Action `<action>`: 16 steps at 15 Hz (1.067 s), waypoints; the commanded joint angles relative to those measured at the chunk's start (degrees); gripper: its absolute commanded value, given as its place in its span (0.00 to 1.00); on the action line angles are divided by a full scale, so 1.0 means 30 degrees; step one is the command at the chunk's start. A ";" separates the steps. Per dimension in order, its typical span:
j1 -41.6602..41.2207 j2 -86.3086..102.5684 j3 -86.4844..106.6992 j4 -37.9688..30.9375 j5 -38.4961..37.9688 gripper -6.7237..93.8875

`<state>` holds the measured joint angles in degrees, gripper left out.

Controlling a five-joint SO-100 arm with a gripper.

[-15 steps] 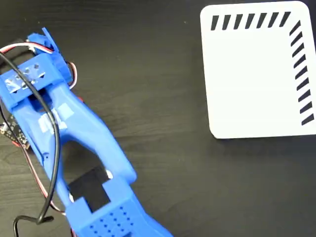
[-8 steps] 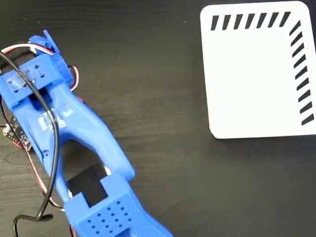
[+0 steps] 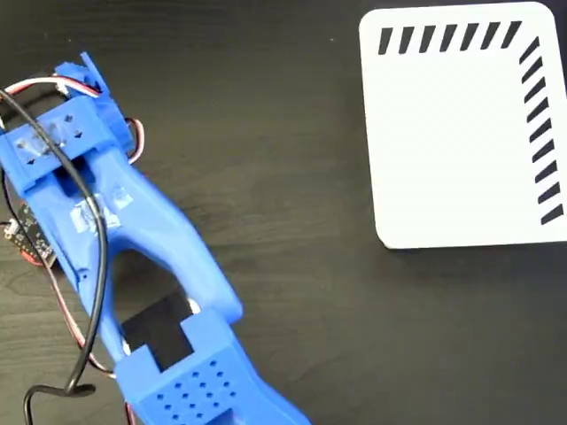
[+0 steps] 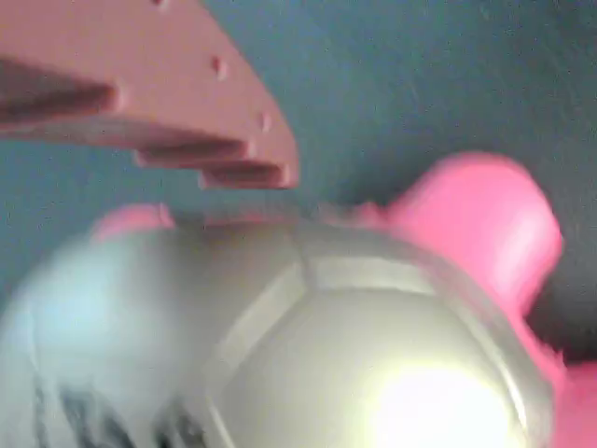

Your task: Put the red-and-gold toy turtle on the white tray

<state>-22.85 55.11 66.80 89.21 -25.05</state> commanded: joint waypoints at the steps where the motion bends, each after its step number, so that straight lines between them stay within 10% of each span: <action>1: -0.0059 0.0820 0.0059 0.0029 -0.0293 0.51; 5: -0.0059 0.0820 0.0176 -0.0117 -0.0146 0.07; 16: 0.0000 0.2666 -0.0176 -0.0117 0.0176 0.06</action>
<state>-22.68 55.46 67.24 88.15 -24.43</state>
